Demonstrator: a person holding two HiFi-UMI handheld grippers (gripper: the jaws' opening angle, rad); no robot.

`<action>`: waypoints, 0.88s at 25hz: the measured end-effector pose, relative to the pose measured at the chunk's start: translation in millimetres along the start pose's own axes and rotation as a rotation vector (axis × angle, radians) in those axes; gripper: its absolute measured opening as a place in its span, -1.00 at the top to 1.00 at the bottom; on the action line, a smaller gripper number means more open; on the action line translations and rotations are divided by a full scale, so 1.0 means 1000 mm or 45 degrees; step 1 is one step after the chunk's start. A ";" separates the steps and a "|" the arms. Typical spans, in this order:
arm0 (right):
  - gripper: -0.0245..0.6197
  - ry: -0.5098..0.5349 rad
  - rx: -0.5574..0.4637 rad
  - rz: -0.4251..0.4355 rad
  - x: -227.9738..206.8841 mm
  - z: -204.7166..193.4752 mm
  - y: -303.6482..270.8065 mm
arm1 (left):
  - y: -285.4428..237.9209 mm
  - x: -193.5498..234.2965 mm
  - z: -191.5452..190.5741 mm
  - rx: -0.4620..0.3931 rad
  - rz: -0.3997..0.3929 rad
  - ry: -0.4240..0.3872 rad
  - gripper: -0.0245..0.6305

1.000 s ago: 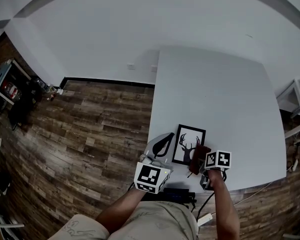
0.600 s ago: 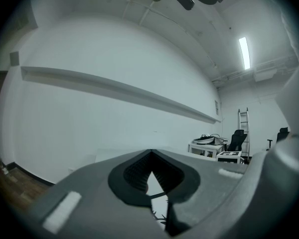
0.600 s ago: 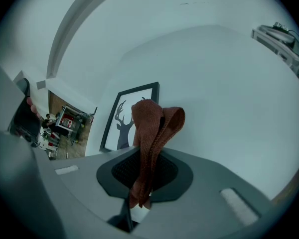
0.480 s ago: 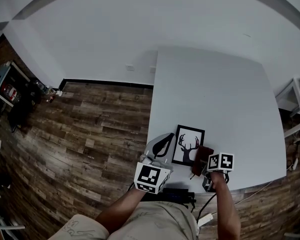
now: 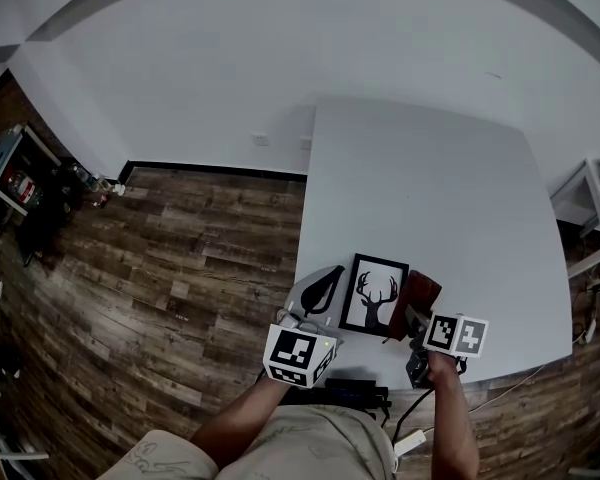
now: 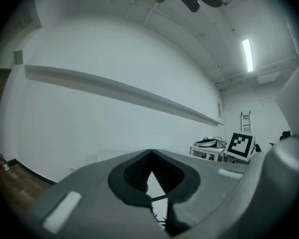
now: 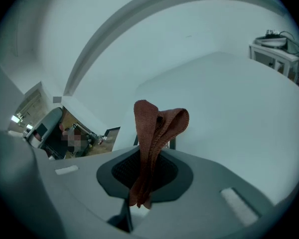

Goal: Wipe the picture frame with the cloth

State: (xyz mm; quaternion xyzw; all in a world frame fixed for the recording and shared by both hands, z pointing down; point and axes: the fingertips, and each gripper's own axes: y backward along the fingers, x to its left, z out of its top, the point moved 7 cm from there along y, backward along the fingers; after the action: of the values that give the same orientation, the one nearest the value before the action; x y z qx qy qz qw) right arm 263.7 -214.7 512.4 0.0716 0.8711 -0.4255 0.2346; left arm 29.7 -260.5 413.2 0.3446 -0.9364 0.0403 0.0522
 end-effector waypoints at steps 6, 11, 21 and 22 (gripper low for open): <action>0.73 0.142 -0.308 0.002 0.025 0.024 0.031 | -0.003 -0.001 0.006 -0.003 0.002 0.007 0.93; 0.73 0.310 -0.628 0.014 0.047 0.035 0.060 | -0.001 -0.002 0.007 -0.007 0.001 0.008 0.93; 0.73 0.536 -1.182 0.007 0.081 0.023 0.109 | 0.005 -0.008 0.012 -0.037 -0.027 -0.020 0.93; 0.73 0.532 -1.196 0.003 0.082 0.020 0.111 | 0.006 -0.008 0.013 -0.046 -0.029 -0.028 0.93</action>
State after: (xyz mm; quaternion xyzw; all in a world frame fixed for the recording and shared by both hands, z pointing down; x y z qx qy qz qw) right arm 235.0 -166.8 385.0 0.0431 0.9965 0.0354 0.0627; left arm 31.1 -251.9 398.6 0.3546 -0.9336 0.0189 0.0485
